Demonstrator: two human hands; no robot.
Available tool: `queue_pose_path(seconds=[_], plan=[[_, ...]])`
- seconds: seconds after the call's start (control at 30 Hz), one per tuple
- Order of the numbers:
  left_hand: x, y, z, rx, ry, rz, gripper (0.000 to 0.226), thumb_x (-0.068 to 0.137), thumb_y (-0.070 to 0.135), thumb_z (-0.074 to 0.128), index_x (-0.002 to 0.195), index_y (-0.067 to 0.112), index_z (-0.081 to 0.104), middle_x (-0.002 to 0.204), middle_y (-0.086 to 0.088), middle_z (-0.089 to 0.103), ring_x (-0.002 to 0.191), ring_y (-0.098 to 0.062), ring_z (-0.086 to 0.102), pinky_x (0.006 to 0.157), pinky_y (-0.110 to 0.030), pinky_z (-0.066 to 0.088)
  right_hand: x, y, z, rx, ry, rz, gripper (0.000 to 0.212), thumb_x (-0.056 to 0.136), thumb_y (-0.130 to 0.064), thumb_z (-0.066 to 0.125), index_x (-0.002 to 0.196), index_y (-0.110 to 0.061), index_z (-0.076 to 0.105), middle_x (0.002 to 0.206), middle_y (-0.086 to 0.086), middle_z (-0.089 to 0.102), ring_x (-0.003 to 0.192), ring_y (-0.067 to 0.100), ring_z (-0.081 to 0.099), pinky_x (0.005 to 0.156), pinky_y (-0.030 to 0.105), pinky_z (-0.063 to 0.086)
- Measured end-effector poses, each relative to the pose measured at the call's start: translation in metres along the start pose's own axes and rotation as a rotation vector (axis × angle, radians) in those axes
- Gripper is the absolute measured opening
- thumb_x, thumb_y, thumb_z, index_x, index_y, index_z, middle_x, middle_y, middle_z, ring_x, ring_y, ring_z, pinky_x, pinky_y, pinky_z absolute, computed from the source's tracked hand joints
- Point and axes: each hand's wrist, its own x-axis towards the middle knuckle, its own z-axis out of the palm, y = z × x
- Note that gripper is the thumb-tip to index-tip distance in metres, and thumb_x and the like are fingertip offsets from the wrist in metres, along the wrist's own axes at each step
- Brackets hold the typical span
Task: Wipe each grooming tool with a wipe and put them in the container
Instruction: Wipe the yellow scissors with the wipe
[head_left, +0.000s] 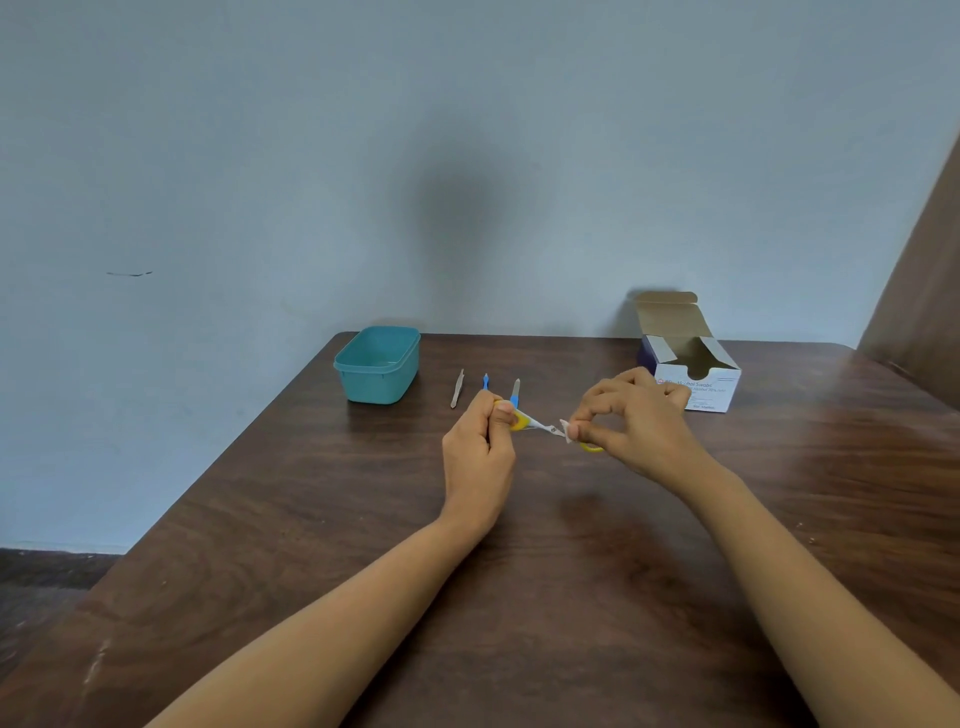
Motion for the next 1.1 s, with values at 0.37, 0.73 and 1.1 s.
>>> queue_pose_path(seconds=[0.37,0.73,1.1], plan=[[-0.001,0.003,0.000,0.003,-0.043,0.020,0.030,0.101,0.016,0.045,0.073,0.008,0.050,0.059,-0.002,0.041,0.055,-0.010,0.034,0.050,-0.018,0.027,-0.002,0.020,-0.008,0.059,-0.065,0.014,0.024,0.079,-0.043,0.071,0.060,-0.052,0.057,0.090,-0.029,0.059,0.103,0.005,0.036,0.079,0.034,0.014],[0.000,0.001,0.000,-0.011,-0.007,0.044,0.029,0.098,0.020,0.044,0.075,0.005,0.054,0.059,-0.002,0.042,0.056,-0.010,0.035,0.052,-0.018,0.028,-0.001,0.010,-0.004,0.145,-0.038,0.017,0.017,0.076,-0.045,0.072,0.061,-0.046,0.064,0.087,-0.032,0.060,0.102,0.004,0.039,0.083,0.037,0.018],[0.004,-0.001,-0.004,-0.022,0.064,-0.067,0.029,0.101,0.016,0.044,0.074,0.013,0.053,0.054,0.010,0.041,0.053,-0.006,0.036,0.052,-0.019,0.028,-0.002,0.037,-0.007,0.216,-0.029,0.107,0.015,0.078,-0.038,0.074,0.063,-0.040,0.070,0.086,-0.025,0.065,0.096,0.000,0.049,0.084,0.039,0.024]])
